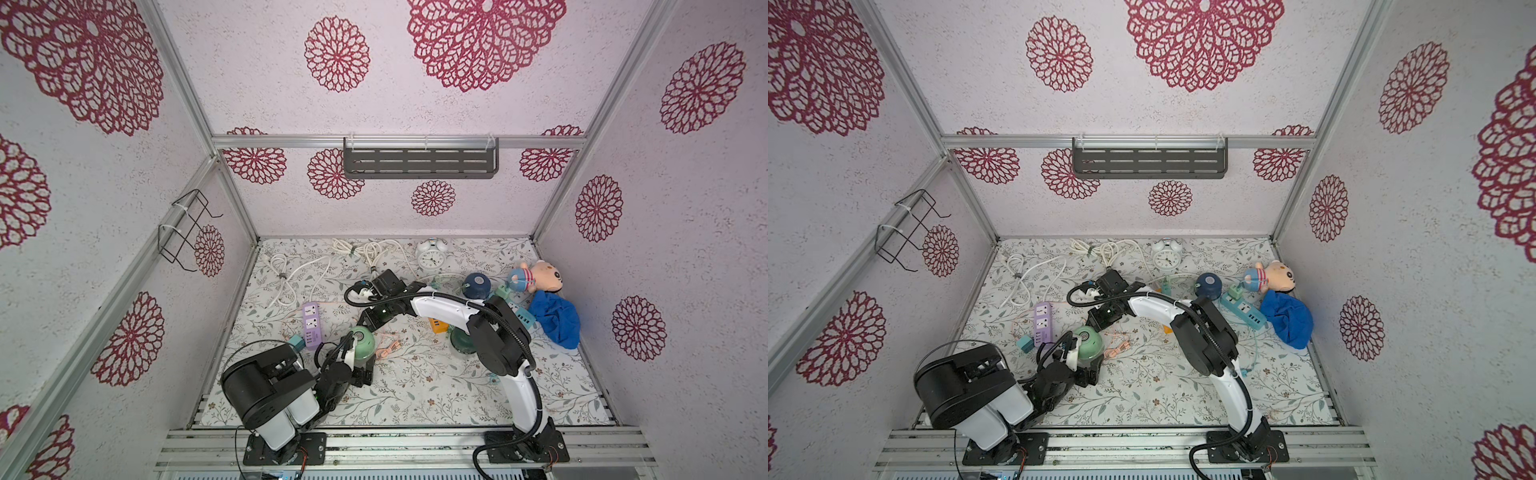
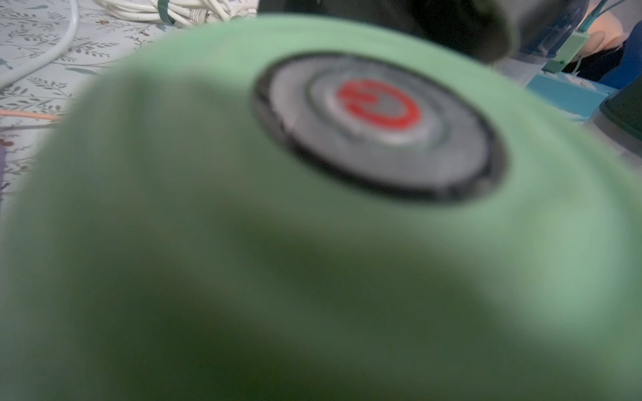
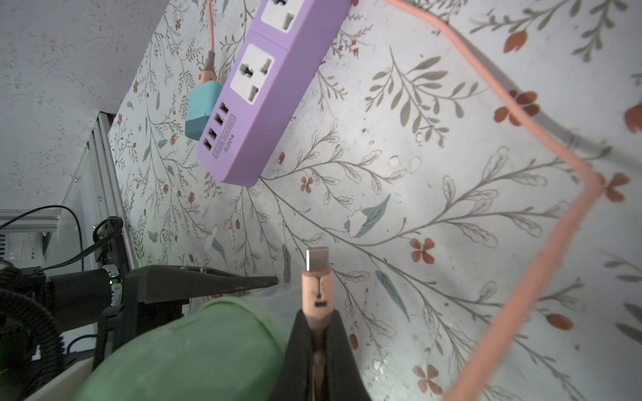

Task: Charge the cordless meat grinders
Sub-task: Pick up the cordless meat grinder at the center of the board.

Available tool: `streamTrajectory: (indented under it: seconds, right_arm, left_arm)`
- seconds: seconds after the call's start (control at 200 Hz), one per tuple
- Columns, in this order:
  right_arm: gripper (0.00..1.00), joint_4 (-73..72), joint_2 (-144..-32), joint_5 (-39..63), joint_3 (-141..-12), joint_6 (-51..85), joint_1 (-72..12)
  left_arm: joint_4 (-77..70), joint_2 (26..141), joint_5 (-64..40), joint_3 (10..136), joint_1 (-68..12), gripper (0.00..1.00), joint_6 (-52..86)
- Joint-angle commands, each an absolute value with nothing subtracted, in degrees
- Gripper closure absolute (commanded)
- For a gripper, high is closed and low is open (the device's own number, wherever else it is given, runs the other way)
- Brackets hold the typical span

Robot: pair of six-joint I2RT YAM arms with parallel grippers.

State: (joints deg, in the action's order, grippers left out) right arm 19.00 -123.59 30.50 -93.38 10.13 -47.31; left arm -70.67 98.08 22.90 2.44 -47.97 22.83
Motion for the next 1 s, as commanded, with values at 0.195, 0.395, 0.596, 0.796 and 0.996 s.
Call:
streamTrajectory:
  seconds: [0.195, 0.395, 0.596, 0.796, 0.996]
  right_arm:
    - [1.0, 19.4, -123.6, 33.6, -91.9, 9.6, -49.0]
    - [1.0, 19.4, -123.9, 33.8, -91.8, 9.5, -49.2]
    - [1.0, 19.8, -124.2, 34.1, -92.0, 9.4, -49.6]
    - [1.0, 19.6, -124.1, 34.3, -91.2, 9.5, -50.0]
    - [1.0, 19.1, -123.8, 34.2, -90.4, 9.9, -50.3]
  left_arm:
    - [-81.4, 106.7, 22.1, 4.4, -47.5, 0.03, 22.7]
    - [-80.9, 107.8, 21.4, 5.4, -47.5, 0.03, 21.4]
    - [-81.4, 110.3, 22.0, 5.9, -47.2, 0.02, 22.3]
    - [-81.4, 109.3, 24.9, 5.7, -47.0, 0.01, 22.3]
    - [-81.4, 110.1, 24.4, 6.4, -46.7, 0.06, 21.8]
